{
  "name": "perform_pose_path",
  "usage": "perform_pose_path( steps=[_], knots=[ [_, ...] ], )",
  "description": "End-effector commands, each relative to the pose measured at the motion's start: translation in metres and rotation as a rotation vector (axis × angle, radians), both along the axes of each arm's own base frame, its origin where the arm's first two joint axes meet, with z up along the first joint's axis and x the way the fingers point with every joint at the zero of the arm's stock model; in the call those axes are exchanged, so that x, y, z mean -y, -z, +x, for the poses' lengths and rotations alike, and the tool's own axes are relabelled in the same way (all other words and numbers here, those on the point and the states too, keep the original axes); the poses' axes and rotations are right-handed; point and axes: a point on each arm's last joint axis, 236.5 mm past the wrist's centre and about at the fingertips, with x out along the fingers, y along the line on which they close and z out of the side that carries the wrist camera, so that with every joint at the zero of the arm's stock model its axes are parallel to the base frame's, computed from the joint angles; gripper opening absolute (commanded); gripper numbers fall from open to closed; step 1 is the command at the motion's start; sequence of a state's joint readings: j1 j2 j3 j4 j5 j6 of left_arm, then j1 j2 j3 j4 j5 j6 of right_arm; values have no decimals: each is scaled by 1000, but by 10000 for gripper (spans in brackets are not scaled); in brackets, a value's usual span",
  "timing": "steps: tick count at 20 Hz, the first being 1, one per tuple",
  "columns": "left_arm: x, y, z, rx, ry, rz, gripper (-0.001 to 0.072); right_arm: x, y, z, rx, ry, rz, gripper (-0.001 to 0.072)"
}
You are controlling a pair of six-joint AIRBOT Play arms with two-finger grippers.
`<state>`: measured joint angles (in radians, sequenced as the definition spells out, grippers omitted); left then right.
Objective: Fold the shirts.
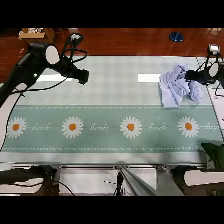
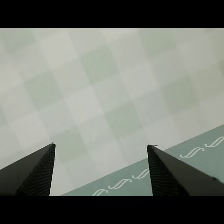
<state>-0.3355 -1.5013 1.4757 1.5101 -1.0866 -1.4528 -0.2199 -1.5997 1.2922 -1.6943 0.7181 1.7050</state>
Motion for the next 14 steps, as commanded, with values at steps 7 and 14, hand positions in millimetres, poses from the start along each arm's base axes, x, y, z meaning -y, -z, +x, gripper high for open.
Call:
perform_pose_path(
  steps=[7,14],
  knots=[
    [-3,-15,1,28,1,3,720,-30,8,27,73,-17,178,28],
    [-16,-213,-16,354,-5,-75,720,-80,-351,-16,685,-300,20,26]
  ],
)
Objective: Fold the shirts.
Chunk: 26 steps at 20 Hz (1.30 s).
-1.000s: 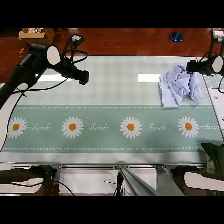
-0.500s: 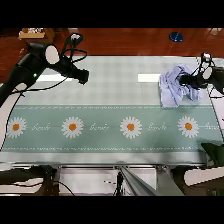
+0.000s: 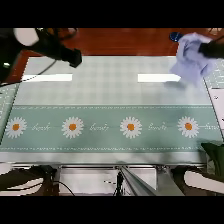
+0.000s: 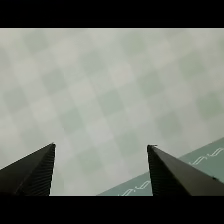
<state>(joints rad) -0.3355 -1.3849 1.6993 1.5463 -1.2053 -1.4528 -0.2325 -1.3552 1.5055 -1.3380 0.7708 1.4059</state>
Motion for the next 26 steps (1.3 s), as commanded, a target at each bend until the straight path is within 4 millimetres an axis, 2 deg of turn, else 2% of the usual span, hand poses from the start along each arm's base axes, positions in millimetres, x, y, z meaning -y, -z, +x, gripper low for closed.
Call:
perform_pose_path(
  steps=[1,2,3,4,5,7,9,12,14,17,19,22,24,26],
  knots=[
    [-13,-117,-31,204,-3,-63,720,-48,-183,-70,363,-126,-34,26],
    [-17,-151,-46,275,-2,-89,720,-60,-225,-99,457,-140,-35,26],
    [-24,-185,-64,350,-2,-116,720,-71,-255,-127,528,-157,-33,26],
    [-31,-213,-84,416,-3,-139,720,-85,-279,-155,586,-182,-23,26],
    [-37,-234,-103,463,-11,-167,720,-98,-294,-179,621,-210,-7,26],
    [-50,-262,-140,518,-44,-238,720,-129,-303,-218,627,-295,61,26],
    [-61,-272,-171,520,-67,-275,720,-160,-292,-244,556,-396,154,26],
    [-71,-258,-200,450,-70,-249,720,-195,-245,-261,323,-545,251,26],
    [-74,-239,-208,362,-87,-232,720,-198,-213,-259,190,-571,273,26],
    [-73,-216,-206,286,-92,-203,720,-206,-167,-250,60,-596,318,26],
    [-71,-200,-201,244,-94,-186,720,-237,-120,-254,-72,-680,338,26],
    [-69,-173,-194,171,-103,-162,720,-300,-43,-259,-190,-773,300,26],
    [-67,-154,-190,123,-106,-143,720,-333,4,-250,-195,-789,194,26],
    [-66,-133,-186,68,-108,-120,720,-357,49,-233,-228,-759,103,26]
  ],
)
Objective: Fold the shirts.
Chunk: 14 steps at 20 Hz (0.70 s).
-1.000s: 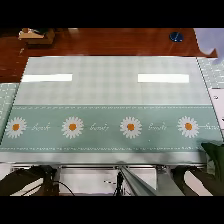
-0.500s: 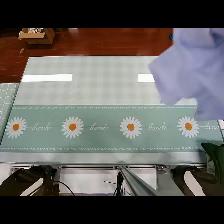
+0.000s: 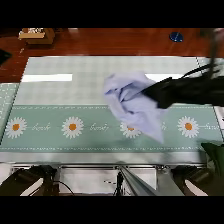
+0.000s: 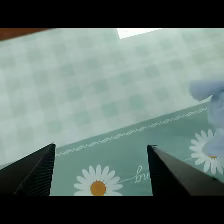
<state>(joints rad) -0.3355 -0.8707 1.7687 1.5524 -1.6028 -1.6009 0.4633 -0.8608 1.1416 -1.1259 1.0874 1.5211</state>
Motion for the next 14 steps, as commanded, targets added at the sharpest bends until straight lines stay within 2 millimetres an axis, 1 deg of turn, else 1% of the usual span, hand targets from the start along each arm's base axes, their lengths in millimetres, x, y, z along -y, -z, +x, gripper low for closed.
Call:
perform_pose_path(
  steps=[1,2,4,5,6,7,8,9,10,11,12,14],
  knots=[
    [1,41,4,-109,-2,36,720,-48,80,20,39,-7,-159,26],
    [2,55,5,-144,-2,49,720,-60,106,27,0,-6,-175,26],
    [2,86,6,-224,-2,76,720,-76,157,37,-105,18,-189,27],
    [2,104,6,-268,-2,92,720,-79,179,41,-148,32,-201,28],
    [2,120,5,-306,-2,105,720,-82,195,41,-182,36,-211,29],
    [2,136,5,-340,-2,117,720,-82,206,41,-202,38,-224,74],
    [3,153,7,-364,-2,124,720,-81,209,41,-207,37,-230,278],
    [6,168,9,-381,4,119,720,-80,205,42,-190,25,-240,463],
    [13,183,12,-393,15,103,720,-78,195,44,-156,4,-258,488],
    [22,198,14,-403,30,71,720,-69,180,49,-97,-16,-303,488],
    [31,213,15,-417,41,40,720,-54,161,56,-22,-24,-369,488],
    [48,245,11,-465,58,-28,720,-3,113,79,144,16,-541,492]
  ],
)
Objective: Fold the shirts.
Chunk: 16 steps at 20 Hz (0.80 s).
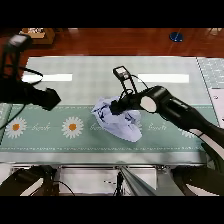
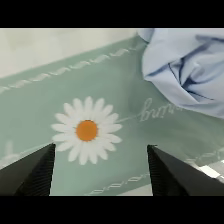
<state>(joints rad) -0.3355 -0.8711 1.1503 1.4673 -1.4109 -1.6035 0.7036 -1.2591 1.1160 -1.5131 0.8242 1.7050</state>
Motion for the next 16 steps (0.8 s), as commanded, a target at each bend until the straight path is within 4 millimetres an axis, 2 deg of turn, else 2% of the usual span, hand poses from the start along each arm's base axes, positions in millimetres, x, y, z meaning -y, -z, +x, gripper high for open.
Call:
perform_pose_path(
  steps=[1,3,4,5,6,7,8,11,14,16],
  knots=[
    [29,55,-4,-68,-5,-124,720,88,-62,34,232,43,-282,493],
    [39,87,-13,-110,-3,-166,720,161,-87,46,247,202,-338,493],
    [42,101,-17,-129,-10,-188,720,195,-89,46,207,295,-338,497],
    [48,114,-21,-152,-16,-216,720,229,-85,44,144,388,-324,550],
    [54,125,-24,-173,-20,-246,720,250,-77,41,77,452,-287,550],
    [62,135,-26,-194,-16,-278,720,263,-68,38,15,494,-213,562],
    [69,143,-25,-210,-11,-307,720,270,-59,37,-40,531,-122,597],
    [94,164,-12,-256,-22,-413,720,273,-39,32,-155,577,84,596],
    [116,177,7,-306,-74,-577,720,262,-26,28,-206,549,161,596],
    [123,177,23,-317,-127,-690,720,255,-19,26,-229,533,170,596]
  ],
)
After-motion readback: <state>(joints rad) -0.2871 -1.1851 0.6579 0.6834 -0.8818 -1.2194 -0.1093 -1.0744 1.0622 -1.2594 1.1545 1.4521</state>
